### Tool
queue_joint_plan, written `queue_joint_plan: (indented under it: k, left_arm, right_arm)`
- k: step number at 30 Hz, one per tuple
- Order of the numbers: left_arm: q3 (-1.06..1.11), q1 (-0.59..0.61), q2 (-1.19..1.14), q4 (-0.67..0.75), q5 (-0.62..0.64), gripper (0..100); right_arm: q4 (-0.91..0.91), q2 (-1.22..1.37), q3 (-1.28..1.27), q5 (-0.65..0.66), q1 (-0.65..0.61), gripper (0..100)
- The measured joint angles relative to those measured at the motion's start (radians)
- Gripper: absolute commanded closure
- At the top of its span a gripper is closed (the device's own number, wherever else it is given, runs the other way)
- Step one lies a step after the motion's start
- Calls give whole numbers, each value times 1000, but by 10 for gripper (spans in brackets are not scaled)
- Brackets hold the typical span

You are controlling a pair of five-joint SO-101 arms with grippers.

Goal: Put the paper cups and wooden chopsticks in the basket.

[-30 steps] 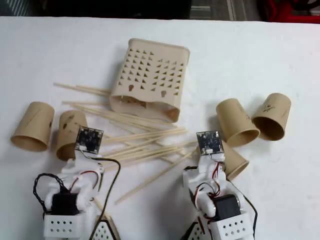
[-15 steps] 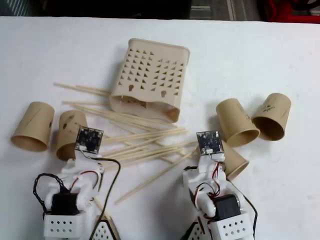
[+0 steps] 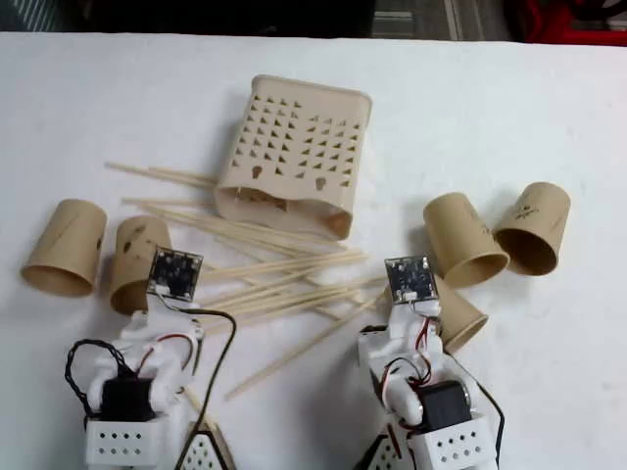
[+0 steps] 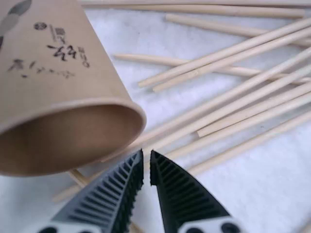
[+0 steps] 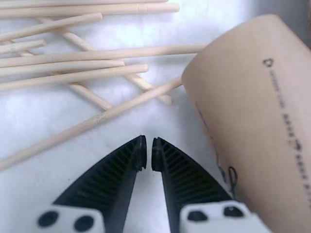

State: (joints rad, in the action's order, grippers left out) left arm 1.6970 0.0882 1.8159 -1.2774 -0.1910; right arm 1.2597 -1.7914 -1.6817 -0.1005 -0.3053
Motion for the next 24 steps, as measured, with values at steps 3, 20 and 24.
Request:
queue_joint_plan:
  k: [3,20,24]
  left_arm:
    - [0,0,0,0,0,944]
    - [0,0,0,0,0,944]
    - [0,0,0,0,0,944]
  right_arm:
    - [0,0,0,0,0,957]
    - [-38,-5,153,242,0,731]
    - [-135,-2,160,298,9,722]
